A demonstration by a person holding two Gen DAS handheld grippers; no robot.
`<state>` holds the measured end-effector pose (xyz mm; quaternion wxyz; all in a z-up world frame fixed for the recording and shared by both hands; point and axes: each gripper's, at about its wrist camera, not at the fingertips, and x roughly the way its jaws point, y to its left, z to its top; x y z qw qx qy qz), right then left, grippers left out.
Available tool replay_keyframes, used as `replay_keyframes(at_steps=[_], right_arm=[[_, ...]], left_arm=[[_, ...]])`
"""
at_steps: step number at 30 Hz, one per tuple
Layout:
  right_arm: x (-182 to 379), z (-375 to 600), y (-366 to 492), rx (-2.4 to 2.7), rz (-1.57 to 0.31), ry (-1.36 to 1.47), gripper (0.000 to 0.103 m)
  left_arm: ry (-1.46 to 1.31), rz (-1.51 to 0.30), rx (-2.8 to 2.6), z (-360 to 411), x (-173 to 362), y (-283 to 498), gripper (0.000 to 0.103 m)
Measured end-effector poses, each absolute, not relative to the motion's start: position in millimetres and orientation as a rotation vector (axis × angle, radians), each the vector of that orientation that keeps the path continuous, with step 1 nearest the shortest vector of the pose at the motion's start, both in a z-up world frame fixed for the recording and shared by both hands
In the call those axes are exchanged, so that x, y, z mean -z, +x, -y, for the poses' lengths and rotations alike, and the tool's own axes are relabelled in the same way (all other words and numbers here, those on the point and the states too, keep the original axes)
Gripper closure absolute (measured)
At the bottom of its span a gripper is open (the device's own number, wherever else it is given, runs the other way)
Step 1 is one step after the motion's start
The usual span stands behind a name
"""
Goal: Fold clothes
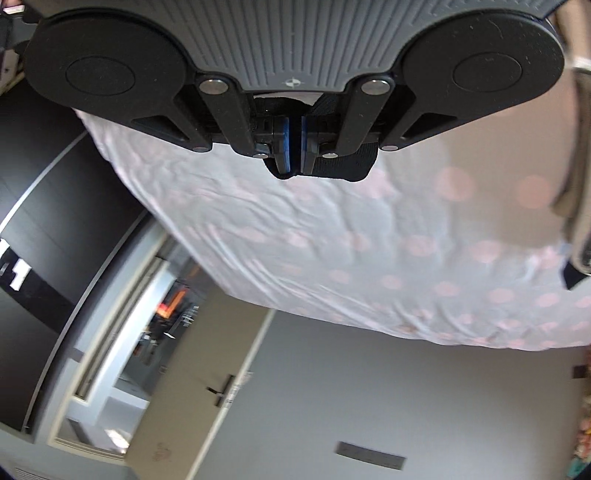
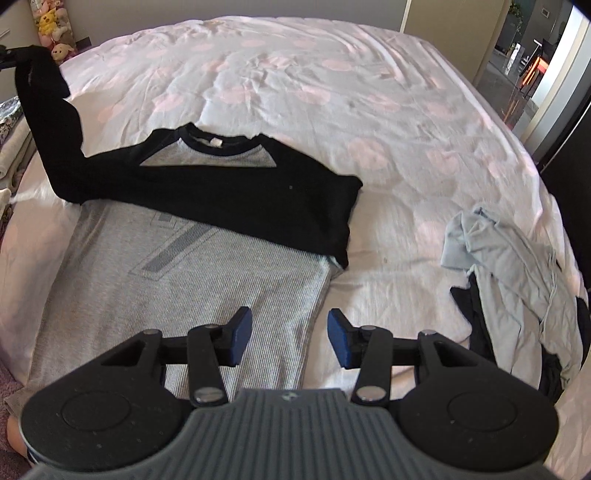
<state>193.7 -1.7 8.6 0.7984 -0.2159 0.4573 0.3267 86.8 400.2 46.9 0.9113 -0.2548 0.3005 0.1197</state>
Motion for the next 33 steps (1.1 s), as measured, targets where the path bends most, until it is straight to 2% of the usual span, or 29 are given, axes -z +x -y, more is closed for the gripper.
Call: replay_keyframes(at_steps=[6,14,17,21,24,33], right_arm=[[-6,-15,220,-0.705,-0.983,-0.417,0.054],[50,-35,239,-0.746,-1.089,-0.36,0.054],[70,-38,242,-0.763,-1.127,-0.28,0.055],[88,-47,242,-0.79,-1.13,-0.164,0.057],[96,-59,239,-0.823,-1.114,-0.093,0.065],[118,-105,225,-0.923,-1.092,-0.004,0.066]], left_arm=[[-0.591,-0.585,-0.102,-347,-37,127,0.1],[-0.497,-0.768,-0.111,-286,75,132,0.1],[-0.415,-0.823,-0.104,-263,101,118,0.1],[-0.336,-0.893,-0.127,-249,119,101,0.1],[-0.31,-0.91,-0.145,-250,123,91,0.099],[-0.336,-0.904,-0.145,-254,128,88,0.099]])
